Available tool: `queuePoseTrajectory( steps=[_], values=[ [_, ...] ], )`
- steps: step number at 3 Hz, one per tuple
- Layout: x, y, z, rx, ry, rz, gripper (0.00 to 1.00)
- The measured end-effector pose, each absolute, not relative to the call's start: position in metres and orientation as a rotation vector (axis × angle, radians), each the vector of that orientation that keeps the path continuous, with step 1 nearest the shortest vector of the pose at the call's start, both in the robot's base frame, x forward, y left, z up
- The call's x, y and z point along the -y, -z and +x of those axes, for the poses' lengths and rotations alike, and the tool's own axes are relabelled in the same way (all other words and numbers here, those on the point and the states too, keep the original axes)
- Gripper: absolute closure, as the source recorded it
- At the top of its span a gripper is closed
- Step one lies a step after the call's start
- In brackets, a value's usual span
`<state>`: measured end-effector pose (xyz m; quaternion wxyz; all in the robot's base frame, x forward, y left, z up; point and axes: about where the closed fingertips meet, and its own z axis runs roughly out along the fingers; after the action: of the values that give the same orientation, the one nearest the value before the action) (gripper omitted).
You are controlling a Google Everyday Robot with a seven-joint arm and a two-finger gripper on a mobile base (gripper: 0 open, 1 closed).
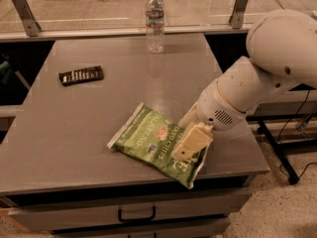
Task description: Move green jalapeno chip bag near rxbar chocolate
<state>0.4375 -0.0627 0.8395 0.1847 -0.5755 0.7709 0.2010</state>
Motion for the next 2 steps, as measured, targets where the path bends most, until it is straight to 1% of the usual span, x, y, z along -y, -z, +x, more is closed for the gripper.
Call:
queuePoseTrajectory(
  steps=[1, 2],
  values=[
    [0.062, -0.838, 0.444, -2.162, -0.563, -1.605, 0.65],
    [0.067, -0.852, 0.464, -2.137, -0.526, -1.569, 0.88]
  ],
)
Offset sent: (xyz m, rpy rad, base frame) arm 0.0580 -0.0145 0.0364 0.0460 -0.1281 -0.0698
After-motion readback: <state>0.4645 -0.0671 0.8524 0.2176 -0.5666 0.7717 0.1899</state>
